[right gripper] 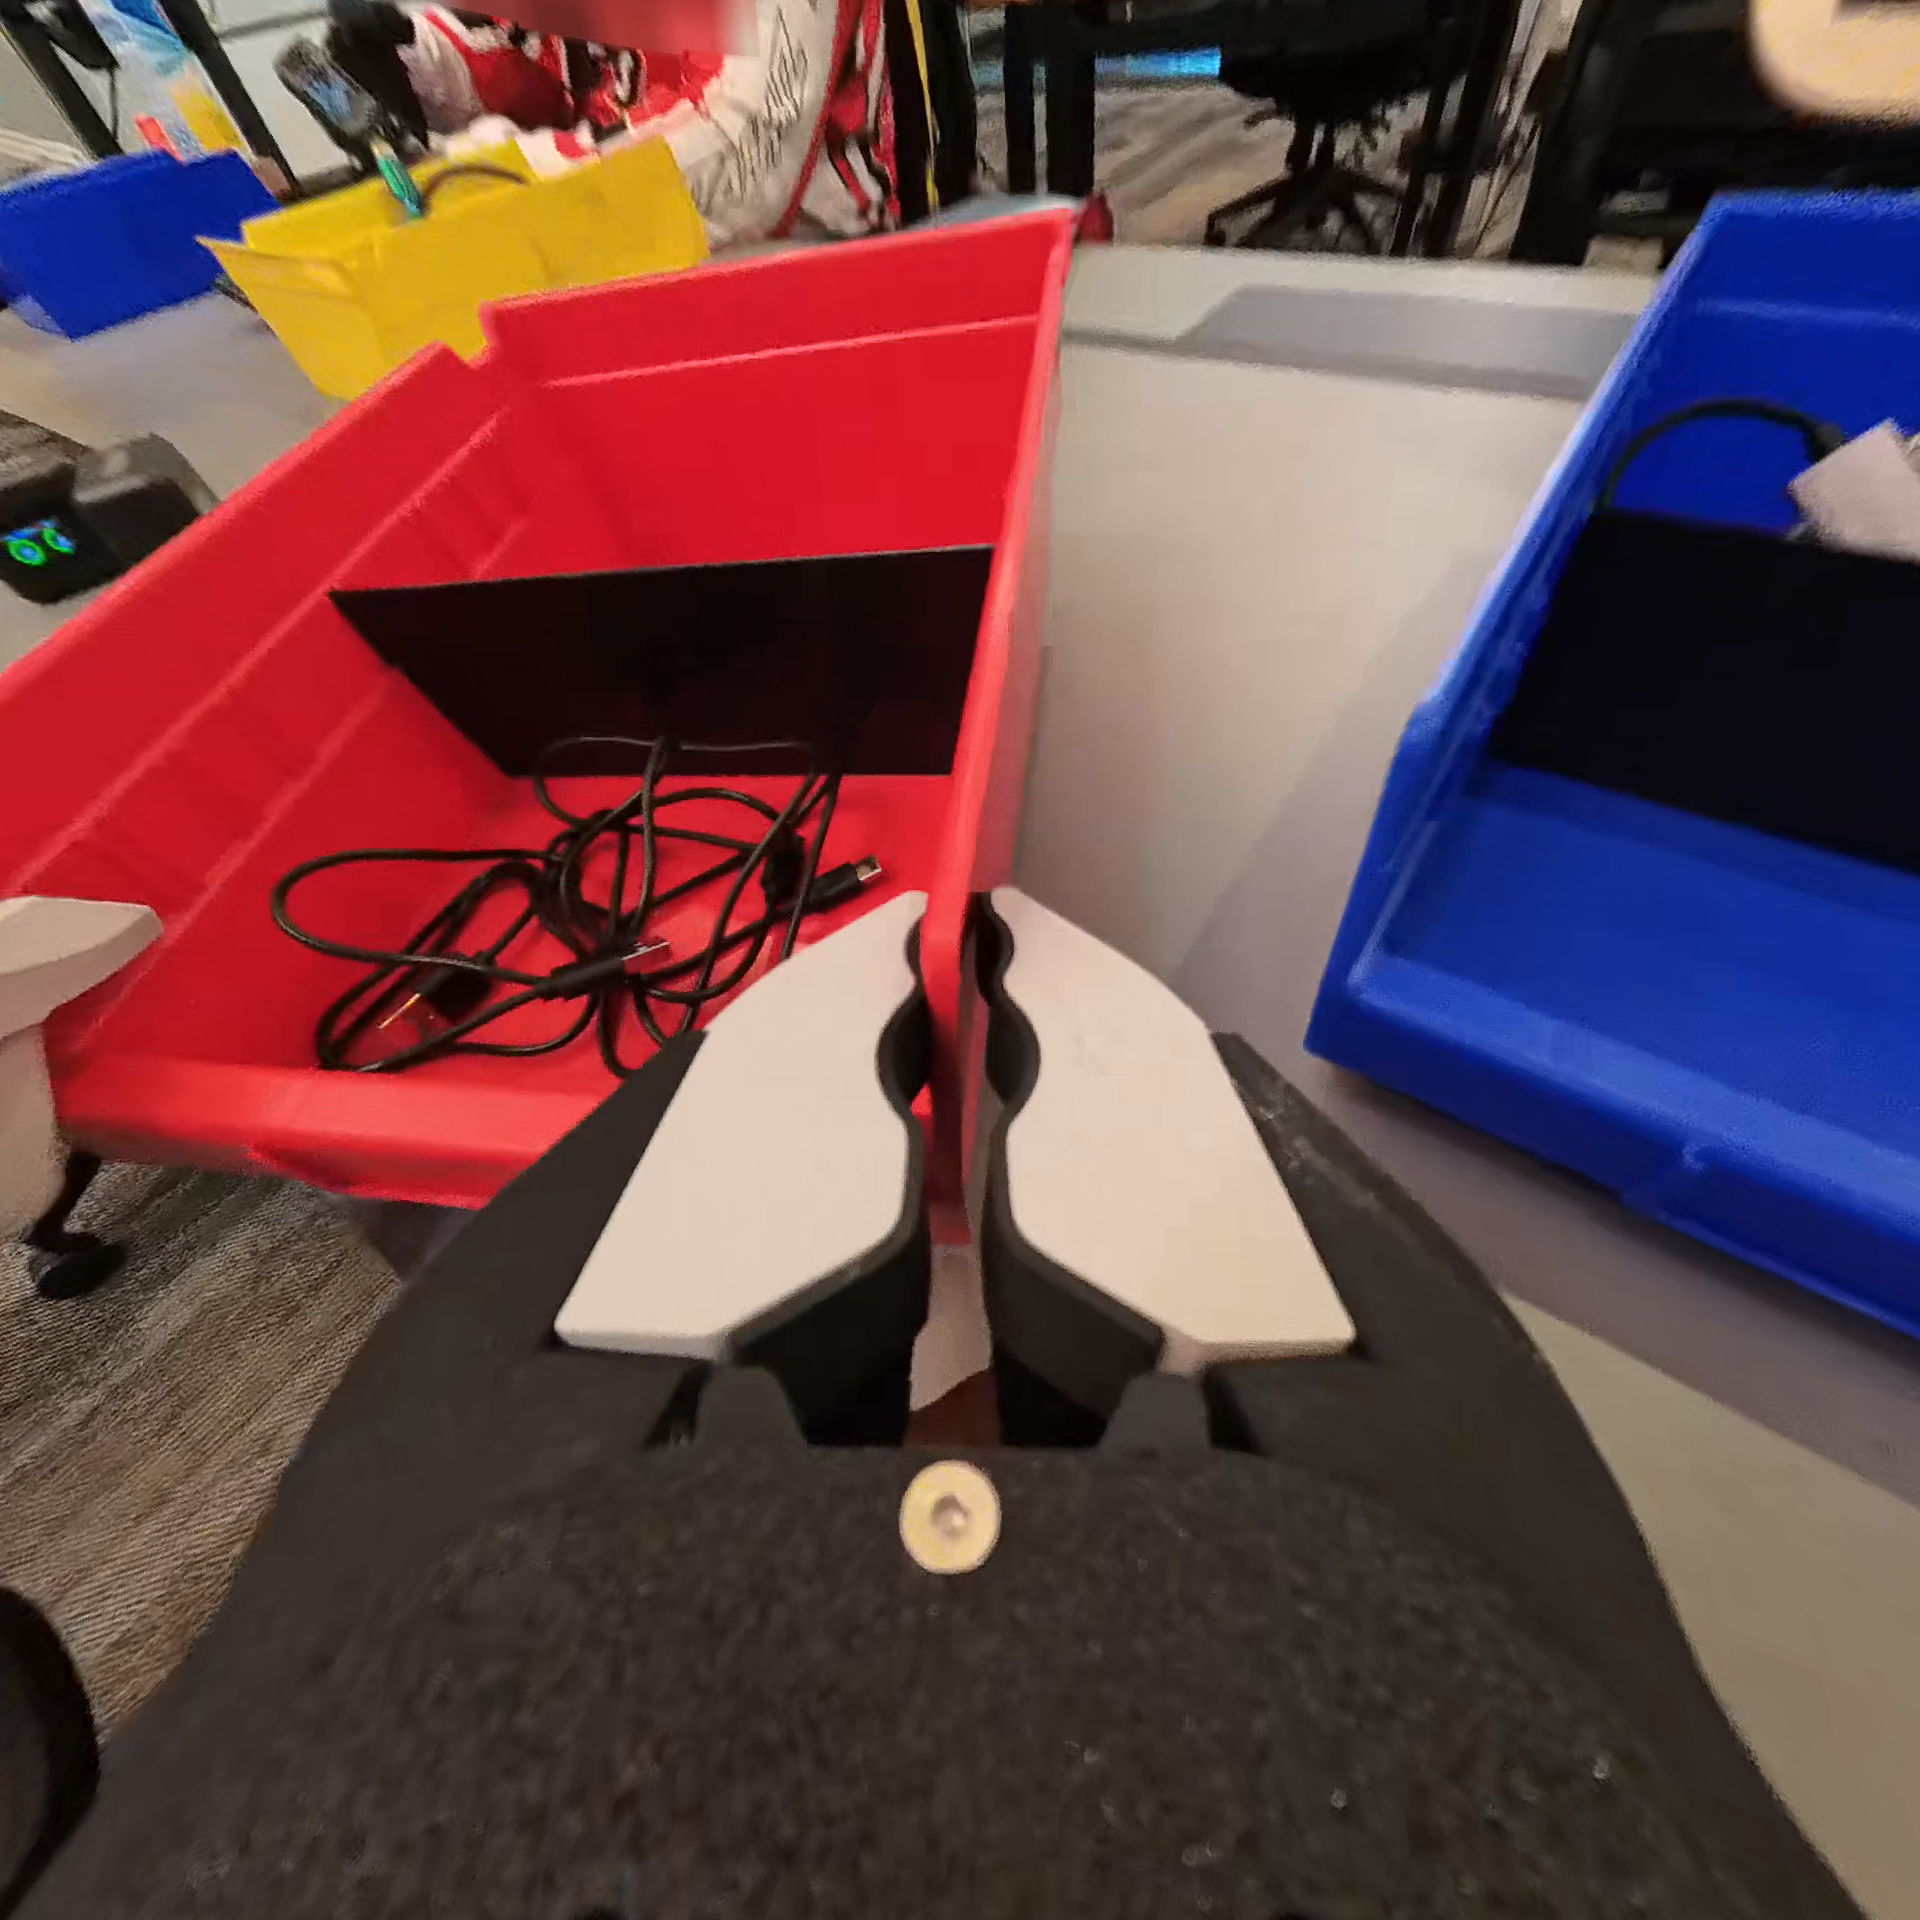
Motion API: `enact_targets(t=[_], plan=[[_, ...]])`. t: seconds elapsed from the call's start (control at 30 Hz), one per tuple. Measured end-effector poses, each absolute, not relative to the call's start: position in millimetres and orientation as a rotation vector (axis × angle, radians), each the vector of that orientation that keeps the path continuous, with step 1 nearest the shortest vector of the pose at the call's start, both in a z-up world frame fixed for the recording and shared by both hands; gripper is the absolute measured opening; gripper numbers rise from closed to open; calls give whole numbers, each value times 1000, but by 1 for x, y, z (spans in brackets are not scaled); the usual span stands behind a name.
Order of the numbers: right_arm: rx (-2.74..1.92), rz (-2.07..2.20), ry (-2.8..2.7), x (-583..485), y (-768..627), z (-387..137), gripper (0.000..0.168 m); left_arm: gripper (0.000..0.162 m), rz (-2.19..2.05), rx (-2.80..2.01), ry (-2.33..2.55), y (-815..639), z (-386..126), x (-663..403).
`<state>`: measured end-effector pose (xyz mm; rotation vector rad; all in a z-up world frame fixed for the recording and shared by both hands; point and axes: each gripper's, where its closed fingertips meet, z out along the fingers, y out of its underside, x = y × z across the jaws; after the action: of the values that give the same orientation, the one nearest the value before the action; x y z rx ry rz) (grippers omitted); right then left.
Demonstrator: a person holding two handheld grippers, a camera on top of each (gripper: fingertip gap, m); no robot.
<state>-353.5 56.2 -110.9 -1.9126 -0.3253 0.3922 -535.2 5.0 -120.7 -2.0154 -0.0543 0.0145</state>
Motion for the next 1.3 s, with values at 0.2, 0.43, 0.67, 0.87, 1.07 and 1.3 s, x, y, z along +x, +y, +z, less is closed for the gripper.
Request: enact_targets(t=[0.2, 0.43, 0.67, 0.87, 1.07, 1.3], plan=[[-1629, 290, -349, -315, 36, -21, 5, 3, 28, -1769, -70, 0, -39, -499], [-1556, 82, -116, -142, 20, 45, 5, 4, -124, -1681, 255, 38, 30, -327], [-1688, -170, 172, 77, -22, 16, 4, 5, -374, -1738, 550, 51, -5, -95], [-1921, -172, 195, 195, -18, -69, 5, 6, -433, -1907, 668, 57, -93, 23], [-2003, -100, 183, 236, -1, -121, 4, 11, -435, -1964, 684, 56, -134, 56], [-2019, -32, 289, 261, 16, -133, 4, 24, -669, -2000, 743, 42, -133, 75]])
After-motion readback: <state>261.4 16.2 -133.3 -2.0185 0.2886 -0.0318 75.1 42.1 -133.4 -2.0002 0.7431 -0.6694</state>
